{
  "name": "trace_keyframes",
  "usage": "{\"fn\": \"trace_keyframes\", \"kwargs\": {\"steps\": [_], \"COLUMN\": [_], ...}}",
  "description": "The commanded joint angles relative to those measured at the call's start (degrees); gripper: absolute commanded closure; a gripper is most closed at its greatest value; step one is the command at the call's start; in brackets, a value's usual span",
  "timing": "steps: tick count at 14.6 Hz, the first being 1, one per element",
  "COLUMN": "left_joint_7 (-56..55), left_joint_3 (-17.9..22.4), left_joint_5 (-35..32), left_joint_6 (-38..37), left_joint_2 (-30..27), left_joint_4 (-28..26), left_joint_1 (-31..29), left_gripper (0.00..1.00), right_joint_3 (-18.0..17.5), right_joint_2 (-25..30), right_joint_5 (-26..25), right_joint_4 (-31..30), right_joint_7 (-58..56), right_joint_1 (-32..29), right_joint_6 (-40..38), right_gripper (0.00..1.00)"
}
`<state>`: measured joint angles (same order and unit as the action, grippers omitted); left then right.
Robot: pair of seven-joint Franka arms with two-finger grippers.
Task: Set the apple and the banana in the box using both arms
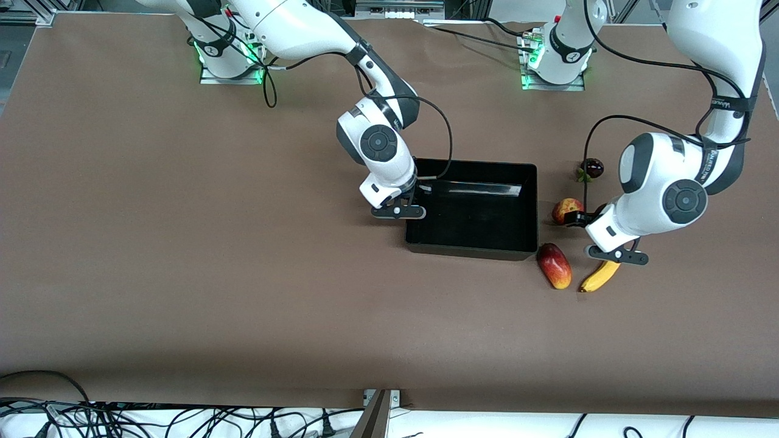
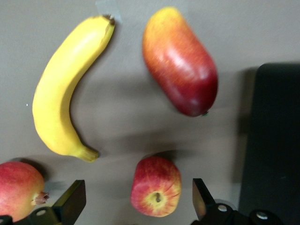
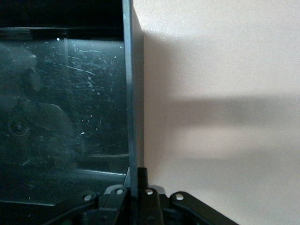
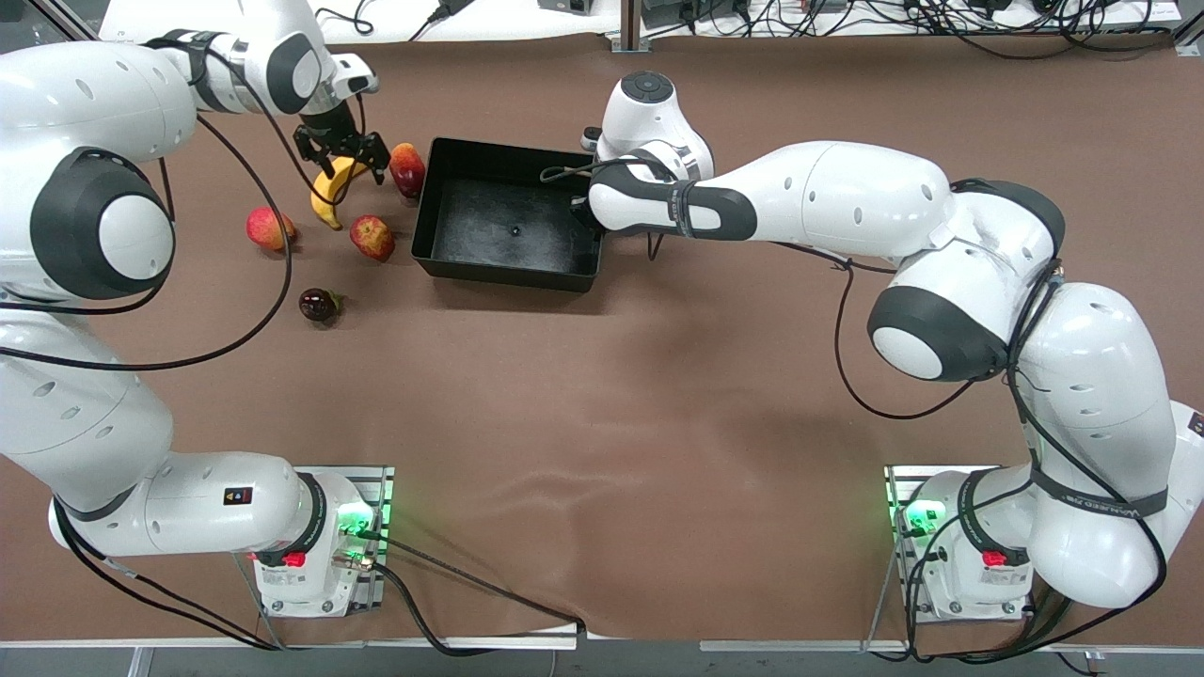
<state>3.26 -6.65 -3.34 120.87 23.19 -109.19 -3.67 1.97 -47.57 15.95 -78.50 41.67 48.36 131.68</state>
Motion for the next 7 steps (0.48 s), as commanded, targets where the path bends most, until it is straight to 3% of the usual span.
{"fn": "trace_keyframes", "kwargs": {"steps": [1, 2, 3, 7], "left_joint_7": [1.3, 1.3, 1.1, 0.6], "left_joint_3": [-0.2, -0.2, -0.2, -0.3], "left_joint_5": [-0.7, -0.6, -0.6, 0.3], "left_joint_6": [7.4, 10.3, 12.1, 12.7], "left_joint_2": [-2.2, -2.4, -2.5, -2.6], "left_joint_4": [-8.1, -10.7, -12.3, -14.0], "left_joint_1": [-0.3, -0.4, -0.5, -0.6], "left_gripper": [0.00, 0.00, 0.00, 0.00], "right_joint_3": [-0.2, -0.2, -0.1, 0.4], "right_joint_2": [-0.9, -0.9, -0.8, 1.3], "right_joint_5": [1.3, 1.1, 0.6, 0.4], "right_joint_4": [2.1, 2.1, 2.2, 2.2], "right_joint_7": [-0.6, -0.7, -0.9, -1.0], "right_joint_1": [-0.8, -0.8, -0.7, -0.8], "right_joint_6": [0.5, 0.5, 0.4, -1.6], "right_gripper": [0.76, 0.46, 0.00, 0.00]}}
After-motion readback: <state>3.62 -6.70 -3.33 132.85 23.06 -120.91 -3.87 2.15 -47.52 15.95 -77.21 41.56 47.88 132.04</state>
